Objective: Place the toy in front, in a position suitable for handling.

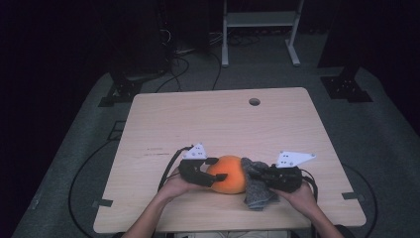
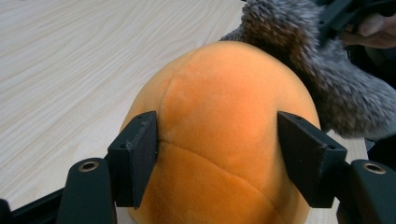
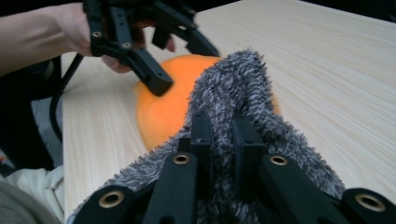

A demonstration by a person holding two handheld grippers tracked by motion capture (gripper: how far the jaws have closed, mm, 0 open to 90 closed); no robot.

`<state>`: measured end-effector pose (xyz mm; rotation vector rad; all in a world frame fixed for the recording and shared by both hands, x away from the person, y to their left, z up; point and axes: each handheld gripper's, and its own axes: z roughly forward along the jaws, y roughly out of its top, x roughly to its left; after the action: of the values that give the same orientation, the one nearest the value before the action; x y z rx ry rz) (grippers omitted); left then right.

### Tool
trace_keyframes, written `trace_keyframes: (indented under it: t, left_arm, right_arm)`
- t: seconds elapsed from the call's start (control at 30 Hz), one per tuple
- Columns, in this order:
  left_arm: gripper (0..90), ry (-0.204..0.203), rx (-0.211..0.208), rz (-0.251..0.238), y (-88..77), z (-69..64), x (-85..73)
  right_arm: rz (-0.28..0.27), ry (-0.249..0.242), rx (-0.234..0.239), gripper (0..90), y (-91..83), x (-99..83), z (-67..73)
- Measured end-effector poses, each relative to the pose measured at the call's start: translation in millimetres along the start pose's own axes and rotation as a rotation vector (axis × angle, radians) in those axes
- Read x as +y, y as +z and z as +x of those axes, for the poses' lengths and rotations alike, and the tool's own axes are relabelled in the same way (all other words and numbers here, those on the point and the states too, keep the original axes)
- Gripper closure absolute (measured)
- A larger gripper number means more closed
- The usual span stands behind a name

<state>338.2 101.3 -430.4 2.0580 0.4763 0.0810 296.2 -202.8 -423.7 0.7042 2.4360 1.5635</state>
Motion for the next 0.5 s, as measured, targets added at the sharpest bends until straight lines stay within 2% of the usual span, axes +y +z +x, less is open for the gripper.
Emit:
trace_keyframes:
  t: [0.07, 0.13, 0.23, 0.3, 0.4, 0.5]
  left_arm:
    - [21.1, 0.002, -0.016, -0.019, -1.1, -0.9, 3.5]
    - [10.4, 0.011, -0.006, -0.003, 0.6, -0.2, 8.1]
    - [9.6, -0.022, -0.035, 0.037, 11.6, 2.9, 7.6]
    - [14.7, -0.03, -0.036, 0.035, 13.2, 3.0, 6.6]
    - [28.0, -0.009, -0.006, 0.026, 9.8, -0.3, 8.4]
    - [39.3, 0.032, 0.052, -0.027, 8.8, -8.2, 12.2]
  right_arm:
    - [0.041, -0.024, -0.004, 80.9, 8.2, -2.2, 2.3]
    - [0.045, -0.027, 0.001, 81.0, 9.3, -5.1, 3.5]
    - [0.048, -0.022, 0.002, 80.9, 6.6, -5.2, 2.0]
    - [0.049, -0.02, -0.004, 80.7, 6.1, -6.1, 1.0]
    - [0.041, -0.002, -0.008, 80.8, 3.5, -7.1, -0.4]
    - [0.027, -0.002, -0.027, 80.5, -0.2, -4.8, -1.8]
